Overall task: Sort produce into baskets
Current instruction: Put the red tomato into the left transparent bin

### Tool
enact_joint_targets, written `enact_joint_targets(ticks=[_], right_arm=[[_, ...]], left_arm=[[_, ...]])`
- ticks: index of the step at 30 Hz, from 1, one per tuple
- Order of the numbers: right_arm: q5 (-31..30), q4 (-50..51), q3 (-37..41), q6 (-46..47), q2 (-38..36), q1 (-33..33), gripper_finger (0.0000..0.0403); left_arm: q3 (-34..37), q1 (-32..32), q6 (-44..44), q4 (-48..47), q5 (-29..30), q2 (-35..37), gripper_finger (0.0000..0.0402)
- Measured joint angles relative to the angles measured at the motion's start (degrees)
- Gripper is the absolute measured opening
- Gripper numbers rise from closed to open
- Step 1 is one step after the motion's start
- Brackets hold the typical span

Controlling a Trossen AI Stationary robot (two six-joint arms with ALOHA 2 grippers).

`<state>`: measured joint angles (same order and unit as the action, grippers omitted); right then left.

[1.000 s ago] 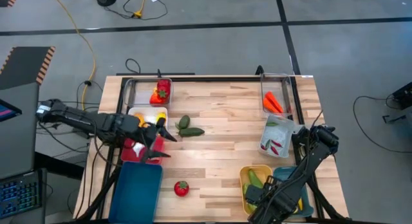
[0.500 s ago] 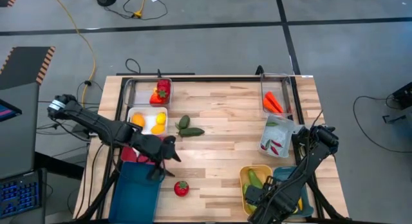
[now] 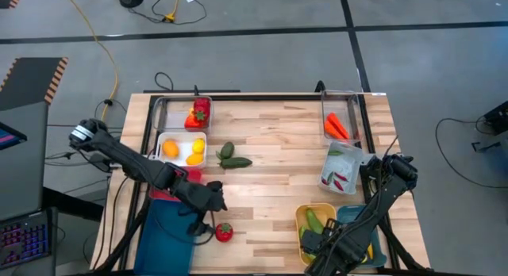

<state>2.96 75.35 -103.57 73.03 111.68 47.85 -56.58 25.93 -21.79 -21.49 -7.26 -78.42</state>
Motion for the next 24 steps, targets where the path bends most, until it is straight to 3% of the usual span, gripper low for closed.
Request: enact_joint_targets(ticks=[12,24], right_arm=[[-0.35,-1.13,0.0,0.0,0.0,-0.01,0.0327],[-0.56,-1.45,0.0,0.0,-0.02,-0.01,0.0327]], left_arm=[[-0.12,5.62,-6.11,4.35,-0.09,-3.36,0.0391],[-0.1,10.0,-5.69,3.47,18.64,-7.69,0.039]])
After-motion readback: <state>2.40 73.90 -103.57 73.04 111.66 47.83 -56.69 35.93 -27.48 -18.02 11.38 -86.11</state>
